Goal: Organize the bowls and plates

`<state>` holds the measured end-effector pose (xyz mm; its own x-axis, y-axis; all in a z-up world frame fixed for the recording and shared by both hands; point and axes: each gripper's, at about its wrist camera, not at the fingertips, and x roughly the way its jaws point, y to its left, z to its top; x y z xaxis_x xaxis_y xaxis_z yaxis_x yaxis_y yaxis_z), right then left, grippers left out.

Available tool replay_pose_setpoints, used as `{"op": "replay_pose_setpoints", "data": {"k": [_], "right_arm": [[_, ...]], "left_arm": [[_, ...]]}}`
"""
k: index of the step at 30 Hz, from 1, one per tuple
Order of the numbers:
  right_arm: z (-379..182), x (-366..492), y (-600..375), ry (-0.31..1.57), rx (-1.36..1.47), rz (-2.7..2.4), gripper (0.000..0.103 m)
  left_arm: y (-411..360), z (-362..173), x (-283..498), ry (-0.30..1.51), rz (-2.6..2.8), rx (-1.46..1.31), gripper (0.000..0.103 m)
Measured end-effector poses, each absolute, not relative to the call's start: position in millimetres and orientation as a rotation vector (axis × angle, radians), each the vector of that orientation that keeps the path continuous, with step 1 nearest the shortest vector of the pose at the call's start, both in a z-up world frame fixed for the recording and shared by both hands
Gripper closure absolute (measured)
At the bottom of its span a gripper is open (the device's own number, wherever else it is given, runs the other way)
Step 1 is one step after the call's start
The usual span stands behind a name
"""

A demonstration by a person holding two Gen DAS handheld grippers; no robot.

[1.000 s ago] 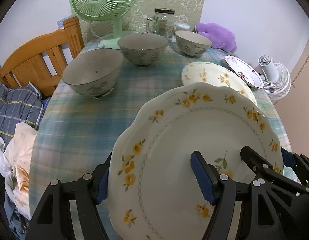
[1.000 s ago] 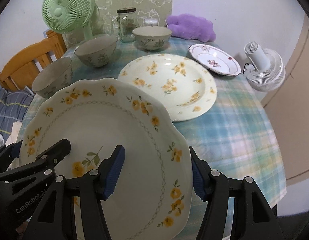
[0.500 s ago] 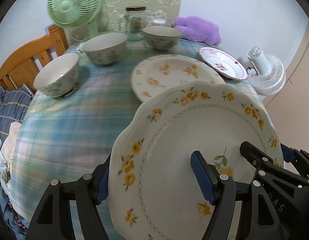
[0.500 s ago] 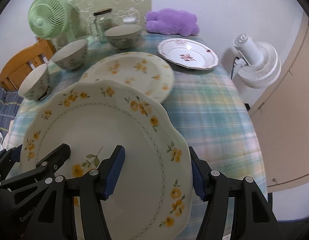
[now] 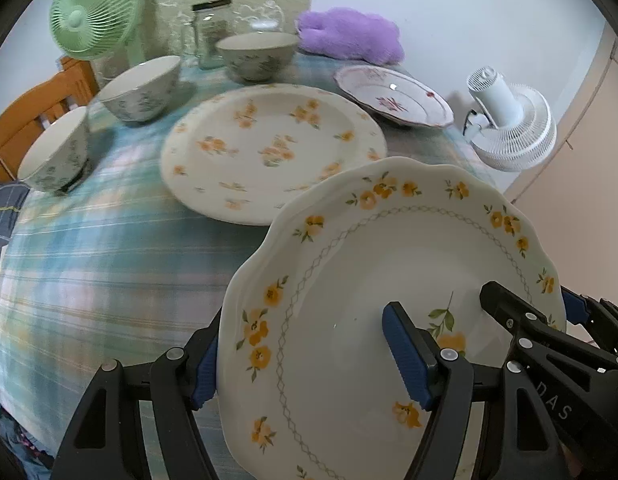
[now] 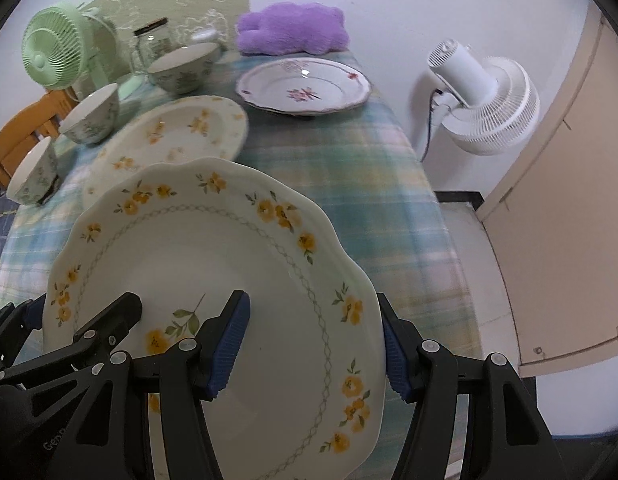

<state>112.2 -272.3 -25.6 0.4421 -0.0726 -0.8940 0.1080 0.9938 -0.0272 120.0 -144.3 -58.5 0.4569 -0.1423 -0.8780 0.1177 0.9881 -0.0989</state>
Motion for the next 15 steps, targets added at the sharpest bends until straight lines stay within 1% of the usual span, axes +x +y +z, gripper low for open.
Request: {"op": "replay_pose_setpoints", "data": {"k": [15], "right_arm": [[-56.4,121.8,-318.2,1.176,0.070,-0.151,0.038]], "left_arm": [[-187.6,-87.8,135.0,1.149,-0.159,-0.005,0.029]]}}
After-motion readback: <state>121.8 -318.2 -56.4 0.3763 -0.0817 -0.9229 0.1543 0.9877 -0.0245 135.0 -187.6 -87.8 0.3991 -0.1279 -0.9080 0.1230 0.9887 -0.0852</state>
